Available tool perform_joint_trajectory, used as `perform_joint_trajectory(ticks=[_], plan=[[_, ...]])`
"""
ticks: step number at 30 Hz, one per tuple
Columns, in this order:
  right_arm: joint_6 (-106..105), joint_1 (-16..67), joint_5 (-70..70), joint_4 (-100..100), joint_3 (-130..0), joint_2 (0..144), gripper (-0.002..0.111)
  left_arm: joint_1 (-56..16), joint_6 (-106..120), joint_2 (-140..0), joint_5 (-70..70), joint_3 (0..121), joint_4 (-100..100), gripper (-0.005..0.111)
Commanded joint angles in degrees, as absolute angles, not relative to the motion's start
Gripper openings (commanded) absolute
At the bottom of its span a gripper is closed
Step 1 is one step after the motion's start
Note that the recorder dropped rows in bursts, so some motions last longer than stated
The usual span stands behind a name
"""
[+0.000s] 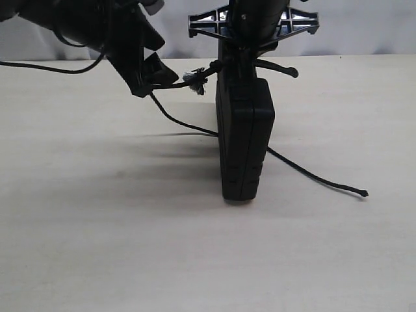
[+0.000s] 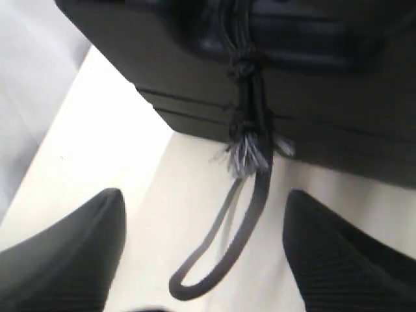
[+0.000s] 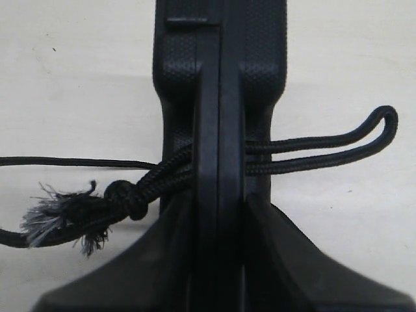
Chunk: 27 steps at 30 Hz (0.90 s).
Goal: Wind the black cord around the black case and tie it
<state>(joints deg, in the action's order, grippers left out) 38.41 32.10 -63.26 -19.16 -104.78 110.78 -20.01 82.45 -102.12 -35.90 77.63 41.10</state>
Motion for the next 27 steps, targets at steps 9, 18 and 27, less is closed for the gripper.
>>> perform_joint_trajectory(ticks=[9, 18, 27], plan=[[38.2, 32.0, -61.4, -20.6, -105.2, 110.3, 0.004, -20.3, 90.0, -108.4, -31.0, 78.0, 42.7, 0.065], [38.2, 32.0, -61.4, -20.6, -105.2, 110.3, 0.004, -20.3, 94.3, -109.3, -28.1, 78.0, 53.3, 0.064], [38.2, 32.0, -61.4, -20.6, -105.2, 110.3, 0.004, -20.4, 94.9, -111.5, -30.1, 78.0, 58.0, 0.021]])
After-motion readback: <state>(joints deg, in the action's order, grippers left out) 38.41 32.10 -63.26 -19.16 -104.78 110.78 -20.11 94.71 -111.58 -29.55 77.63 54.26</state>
